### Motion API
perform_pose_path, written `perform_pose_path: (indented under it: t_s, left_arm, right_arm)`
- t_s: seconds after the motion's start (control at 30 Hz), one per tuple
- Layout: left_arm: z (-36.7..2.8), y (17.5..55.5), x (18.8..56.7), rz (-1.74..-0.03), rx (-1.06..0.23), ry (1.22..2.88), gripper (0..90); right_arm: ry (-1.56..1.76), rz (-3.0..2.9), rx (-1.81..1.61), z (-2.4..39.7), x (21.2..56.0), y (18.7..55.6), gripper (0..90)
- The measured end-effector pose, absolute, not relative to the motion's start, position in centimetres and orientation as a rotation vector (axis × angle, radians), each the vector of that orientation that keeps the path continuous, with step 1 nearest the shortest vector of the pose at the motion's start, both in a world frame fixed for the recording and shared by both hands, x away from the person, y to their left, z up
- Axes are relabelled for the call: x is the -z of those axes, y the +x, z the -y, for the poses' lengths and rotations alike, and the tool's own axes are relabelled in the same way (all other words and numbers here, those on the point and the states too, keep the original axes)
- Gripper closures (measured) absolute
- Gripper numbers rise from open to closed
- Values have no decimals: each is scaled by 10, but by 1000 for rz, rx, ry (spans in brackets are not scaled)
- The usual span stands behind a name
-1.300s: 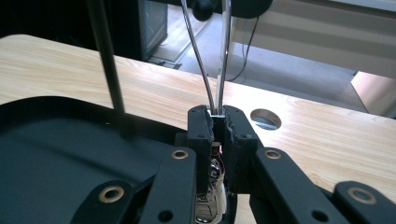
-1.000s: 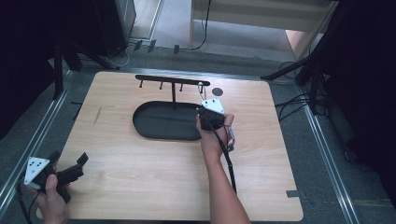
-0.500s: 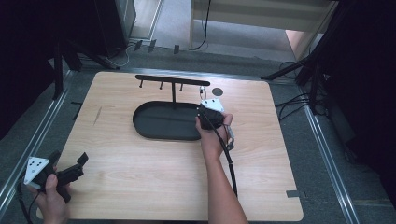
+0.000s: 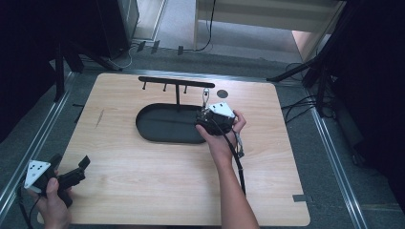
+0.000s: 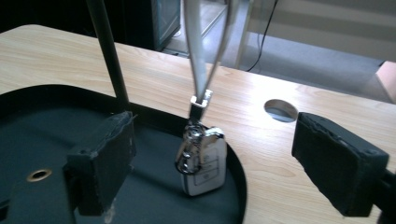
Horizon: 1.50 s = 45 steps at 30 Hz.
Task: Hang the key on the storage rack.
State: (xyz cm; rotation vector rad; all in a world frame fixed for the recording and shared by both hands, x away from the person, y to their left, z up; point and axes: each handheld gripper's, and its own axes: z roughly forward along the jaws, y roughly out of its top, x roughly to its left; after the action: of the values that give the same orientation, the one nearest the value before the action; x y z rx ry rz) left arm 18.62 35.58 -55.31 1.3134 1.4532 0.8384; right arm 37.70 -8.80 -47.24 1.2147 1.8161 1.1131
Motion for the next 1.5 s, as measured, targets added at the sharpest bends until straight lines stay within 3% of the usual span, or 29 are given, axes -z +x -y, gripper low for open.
perform_pose_path:
  t_s: [0.23, 1.5]
  left_arm:
    - [-356, 186, 553, -1453, -839, 1314, 0]
    - [-355, 186, 553, -1450, -849, 1313, 0]
  right_arm:
    - [1193, -1825, -1169, 108, 469, 362, 3]
    - [1346, -1726, -1166, 239, 519, 279, 0]
